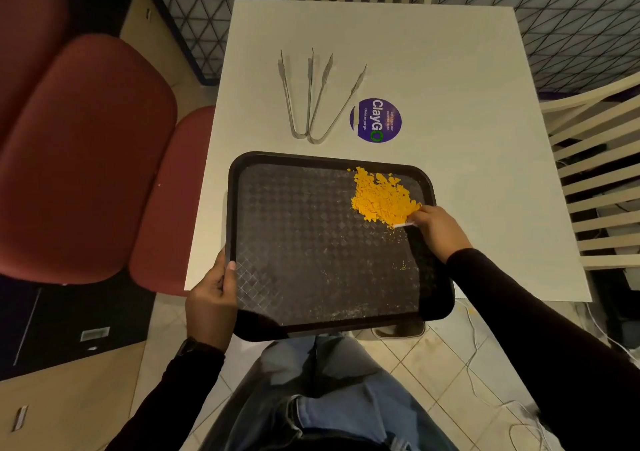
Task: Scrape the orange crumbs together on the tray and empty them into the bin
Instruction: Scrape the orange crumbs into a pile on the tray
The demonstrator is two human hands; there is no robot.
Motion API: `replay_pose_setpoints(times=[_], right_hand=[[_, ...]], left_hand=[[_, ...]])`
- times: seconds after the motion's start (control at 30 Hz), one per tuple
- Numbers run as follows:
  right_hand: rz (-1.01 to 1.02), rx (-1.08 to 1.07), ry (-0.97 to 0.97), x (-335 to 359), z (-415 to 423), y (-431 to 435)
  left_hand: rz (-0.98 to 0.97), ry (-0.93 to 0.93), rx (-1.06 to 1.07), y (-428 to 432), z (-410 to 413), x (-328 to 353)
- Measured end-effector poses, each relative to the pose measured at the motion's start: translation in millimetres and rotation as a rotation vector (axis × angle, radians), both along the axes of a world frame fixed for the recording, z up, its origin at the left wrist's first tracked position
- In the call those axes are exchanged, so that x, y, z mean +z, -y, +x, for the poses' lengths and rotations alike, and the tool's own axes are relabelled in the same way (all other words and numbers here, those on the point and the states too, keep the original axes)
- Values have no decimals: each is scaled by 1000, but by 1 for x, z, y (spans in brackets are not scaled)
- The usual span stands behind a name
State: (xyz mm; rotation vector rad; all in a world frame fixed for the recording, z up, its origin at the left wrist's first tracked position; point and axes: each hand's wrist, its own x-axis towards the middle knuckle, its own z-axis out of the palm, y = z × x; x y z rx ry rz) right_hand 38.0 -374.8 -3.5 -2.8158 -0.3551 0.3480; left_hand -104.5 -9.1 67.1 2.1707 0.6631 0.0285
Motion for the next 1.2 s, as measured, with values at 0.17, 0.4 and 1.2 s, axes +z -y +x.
replay_pose_setpoints(times=[0.17,0.4,1.2], right_hand=[[-56,79,5,0,13,-2],[-77,100,43,10,-29,6],[671,-491,-211,38,27,-48]], left_hand=[[-13,-47,15,2,1,2],[-32,-4,42,4,-1,6],[-114,31,15,6,1,11]])
